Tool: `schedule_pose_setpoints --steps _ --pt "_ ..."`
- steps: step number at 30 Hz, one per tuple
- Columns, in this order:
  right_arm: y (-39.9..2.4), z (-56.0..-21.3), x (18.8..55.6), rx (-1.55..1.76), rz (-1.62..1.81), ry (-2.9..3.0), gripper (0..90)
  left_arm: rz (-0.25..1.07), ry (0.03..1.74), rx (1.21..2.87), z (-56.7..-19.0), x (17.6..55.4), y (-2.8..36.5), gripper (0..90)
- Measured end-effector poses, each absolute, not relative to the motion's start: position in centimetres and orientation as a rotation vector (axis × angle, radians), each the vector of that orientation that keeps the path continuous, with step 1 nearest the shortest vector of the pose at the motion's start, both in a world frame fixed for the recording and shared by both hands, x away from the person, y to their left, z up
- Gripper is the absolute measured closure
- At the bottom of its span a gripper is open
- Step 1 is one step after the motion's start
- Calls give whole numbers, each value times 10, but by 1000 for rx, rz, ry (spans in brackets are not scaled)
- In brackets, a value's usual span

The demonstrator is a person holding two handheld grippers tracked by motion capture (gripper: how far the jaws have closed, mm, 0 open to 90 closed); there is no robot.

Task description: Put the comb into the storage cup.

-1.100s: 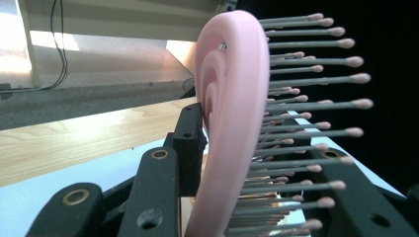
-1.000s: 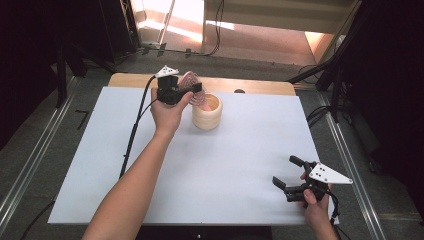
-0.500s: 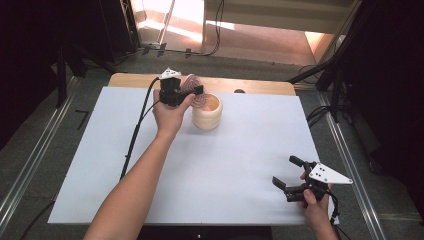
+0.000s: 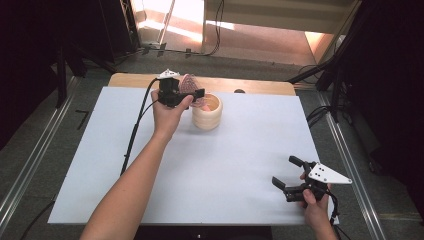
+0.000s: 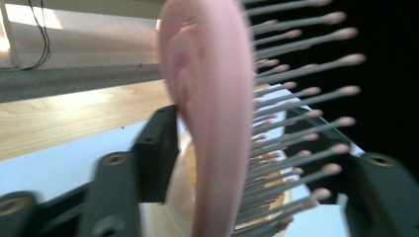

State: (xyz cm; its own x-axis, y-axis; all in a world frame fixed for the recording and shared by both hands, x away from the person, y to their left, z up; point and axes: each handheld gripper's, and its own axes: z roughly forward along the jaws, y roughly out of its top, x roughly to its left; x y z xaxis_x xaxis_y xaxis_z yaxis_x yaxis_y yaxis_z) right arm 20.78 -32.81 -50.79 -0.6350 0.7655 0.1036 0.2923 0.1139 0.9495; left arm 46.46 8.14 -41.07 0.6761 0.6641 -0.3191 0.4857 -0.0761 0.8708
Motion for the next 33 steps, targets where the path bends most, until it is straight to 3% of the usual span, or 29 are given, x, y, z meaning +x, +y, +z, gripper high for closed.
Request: schedule_pose_setpoints --steps 10,33 --pt "-328 -509 209 1021 1537 1985 0 228 913 1707 -409 462 85 17" --pt "-327 -509 209 1023 1529 1991 0 298 876 1714 -404 445 103 0"
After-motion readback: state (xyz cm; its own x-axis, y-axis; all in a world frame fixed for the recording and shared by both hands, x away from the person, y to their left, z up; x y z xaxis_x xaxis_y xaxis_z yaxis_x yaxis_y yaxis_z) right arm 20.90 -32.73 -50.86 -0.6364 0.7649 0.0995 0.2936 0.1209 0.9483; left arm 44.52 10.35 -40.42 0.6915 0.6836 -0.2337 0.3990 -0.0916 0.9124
